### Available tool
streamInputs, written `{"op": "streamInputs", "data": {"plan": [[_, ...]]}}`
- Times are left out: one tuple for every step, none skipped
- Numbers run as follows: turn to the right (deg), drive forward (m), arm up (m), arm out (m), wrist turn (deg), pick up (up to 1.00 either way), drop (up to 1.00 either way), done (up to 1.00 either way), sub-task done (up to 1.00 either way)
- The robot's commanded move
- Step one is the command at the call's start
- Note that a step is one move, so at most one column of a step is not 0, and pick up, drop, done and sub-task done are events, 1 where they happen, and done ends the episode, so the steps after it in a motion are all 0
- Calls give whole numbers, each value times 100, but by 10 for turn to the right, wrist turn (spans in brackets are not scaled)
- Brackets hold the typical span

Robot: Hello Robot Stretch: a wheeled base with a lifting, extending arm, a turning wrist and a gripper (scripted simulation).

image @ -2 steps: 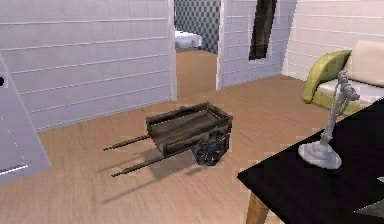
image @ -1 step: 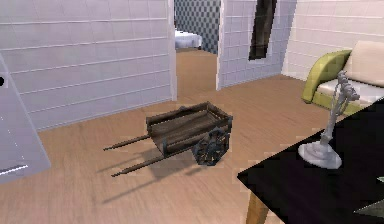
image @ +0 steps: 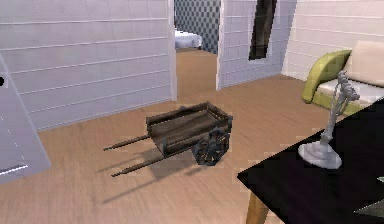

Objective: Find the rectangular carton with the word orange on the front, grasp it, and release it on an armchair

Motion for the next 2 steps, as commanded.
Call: {"op": "streamInputs", "data": {"plan": [[0, 0, 0, 0, -450, 0, 0, 0, 0], [0, 0, 0, 0, -450, 0, 0, 0, 0]]}}
